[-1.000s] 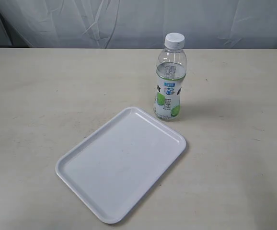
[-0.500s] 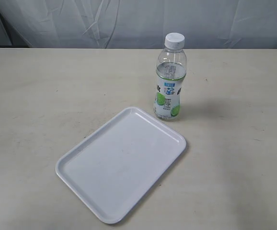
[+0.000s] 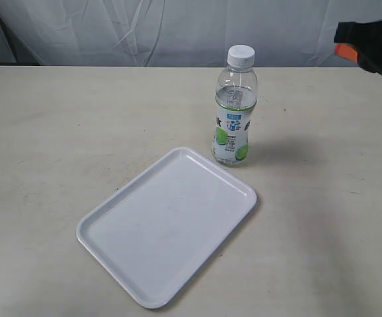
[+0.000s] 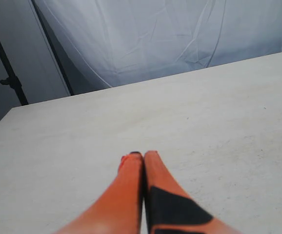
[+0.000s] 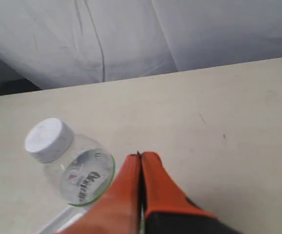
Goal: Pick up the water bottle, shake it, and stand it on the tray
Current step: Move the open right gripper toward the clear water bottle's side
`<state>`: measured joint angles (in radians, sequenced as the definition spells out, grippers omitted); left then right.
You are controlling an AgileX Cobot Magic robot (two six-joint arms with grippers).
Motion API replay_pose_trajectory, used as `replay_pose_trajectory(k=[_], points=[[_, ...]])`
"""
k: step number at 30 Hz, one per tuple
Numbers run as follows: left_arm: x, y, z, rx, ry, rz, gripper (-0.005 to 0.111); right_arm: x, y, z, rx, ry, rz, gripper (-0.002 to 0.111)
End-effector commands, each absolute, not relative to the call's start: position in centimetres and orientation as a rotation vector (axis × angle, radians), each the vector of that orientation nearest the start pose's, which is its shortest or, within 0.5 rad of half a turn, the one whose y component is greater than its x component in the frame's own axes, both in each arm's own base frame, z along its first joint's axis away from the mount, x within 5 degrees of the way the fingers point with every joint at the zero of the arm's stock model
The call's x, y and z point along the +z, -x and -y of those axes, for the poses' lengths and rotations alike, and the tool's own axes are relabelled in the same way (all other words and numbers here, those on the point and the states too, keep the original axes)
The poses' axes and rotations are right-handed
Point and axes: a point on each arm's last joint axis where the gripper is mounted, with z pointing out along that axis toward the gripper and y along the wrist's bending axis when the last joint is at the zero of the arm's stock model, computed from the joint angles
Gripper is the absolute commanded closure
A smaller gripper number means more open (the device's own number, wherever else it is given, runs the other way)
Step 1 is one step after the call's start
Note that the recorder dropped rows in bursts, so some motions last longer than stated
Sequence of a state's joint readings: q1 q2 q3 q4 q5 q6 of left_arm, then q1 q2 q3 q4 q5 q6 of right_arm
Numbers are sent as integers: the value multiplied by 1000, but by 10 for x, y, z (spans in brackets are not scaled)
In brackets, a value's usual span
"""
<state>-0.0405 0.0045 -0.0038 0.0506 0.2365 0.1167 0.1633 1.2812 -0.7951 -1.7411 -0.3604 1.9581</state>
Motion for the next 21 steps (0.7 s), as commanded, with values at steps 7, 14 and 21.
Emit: replay_pose_trajectory(k=[7,14,21], points=[[192,-55,1,95,-165,-1714,106,291,-268,-56,-190,42,-2311,109],[192,-55,1,95,-165,-1714,106,266,-243,-125,258,543,-2172,109],[192,-55,1,95,-165,-1714,106,221,-222,-147,393,507,-2122,109]])
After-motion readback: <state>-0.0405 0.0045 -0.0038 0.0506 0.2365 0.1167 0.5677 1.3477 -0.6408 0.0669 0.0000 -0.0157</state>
